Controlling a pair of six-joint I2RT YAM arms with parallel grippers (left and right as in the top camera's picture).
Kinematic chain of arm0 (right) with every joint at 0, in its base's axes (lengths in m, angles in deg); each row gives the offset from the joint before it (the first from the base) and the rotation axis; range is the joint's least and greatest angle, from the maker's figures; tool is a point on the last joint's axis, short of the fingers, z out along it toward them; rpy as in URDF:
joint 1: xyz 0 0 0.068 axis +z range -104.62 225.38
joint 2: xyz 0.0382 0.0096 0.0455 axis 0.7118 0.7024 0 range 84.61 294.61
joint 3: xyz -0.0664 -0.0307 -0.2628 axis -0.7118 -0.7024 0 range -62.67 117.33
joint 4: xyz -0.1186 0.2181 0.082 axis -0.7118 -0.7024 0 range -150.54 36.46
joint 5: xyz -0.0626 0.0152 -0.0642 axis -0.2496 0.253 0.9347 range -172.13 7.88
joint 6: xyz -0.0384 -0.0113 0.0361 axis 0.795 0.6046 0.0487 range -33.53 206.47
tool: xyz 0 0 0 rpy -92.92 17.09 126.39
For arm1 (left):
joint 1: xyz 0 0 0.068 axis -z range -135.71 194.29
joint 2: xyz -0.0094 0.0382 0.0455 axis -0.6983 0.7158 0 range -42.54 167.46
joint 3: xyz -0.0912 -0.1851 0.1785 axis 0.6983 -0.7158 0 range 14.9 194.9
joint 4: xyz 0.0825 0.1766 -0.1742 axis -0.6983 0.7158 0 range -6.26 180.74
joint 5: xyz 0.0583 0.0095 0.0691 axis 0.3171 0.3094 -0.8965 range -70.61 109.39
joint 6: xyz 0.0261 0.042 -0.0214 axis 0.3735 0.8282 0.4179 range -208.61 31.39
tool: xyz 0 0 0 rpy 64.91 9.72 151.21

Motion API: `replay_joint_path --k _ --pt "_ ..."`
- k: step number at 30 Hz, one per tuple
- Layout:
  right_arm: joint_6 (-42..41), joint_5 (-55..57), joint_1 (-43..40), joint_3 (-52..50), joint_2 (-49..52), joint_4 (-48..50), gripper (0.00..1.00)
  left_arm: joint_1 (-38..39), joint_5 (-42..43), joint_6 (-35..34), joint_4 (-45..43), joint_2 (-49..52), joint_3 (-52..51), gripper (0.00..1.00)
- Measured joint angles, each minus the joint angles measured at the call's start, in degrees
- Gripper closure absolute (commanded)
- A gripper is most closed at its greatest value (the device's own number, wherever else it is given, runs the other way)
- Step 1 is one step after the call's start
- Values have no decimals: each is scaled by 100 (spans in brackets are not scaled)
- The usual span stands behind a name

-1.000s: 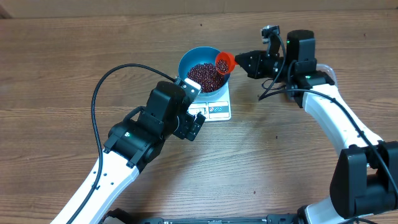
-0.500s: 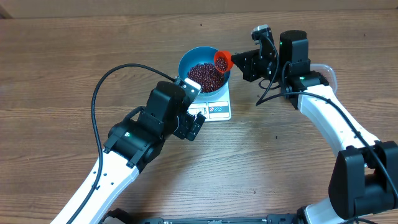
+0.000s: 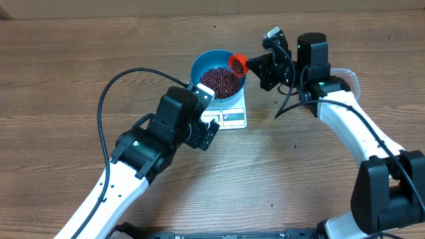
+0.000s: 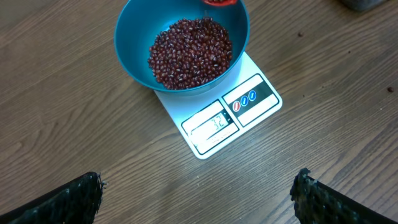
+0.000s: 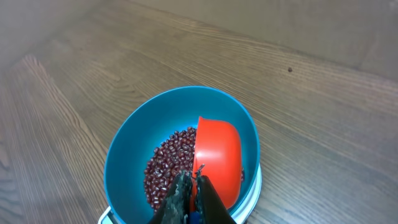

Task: Scoop item into bowl and weigh 150g on scale

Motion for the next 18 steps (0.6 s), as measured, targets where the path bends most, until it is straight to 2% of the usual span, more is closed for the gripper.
replay_joint_path --k 18 --pt "1163 -299 0 0 0 -101 96 0 -2 0 0 0 0 0"
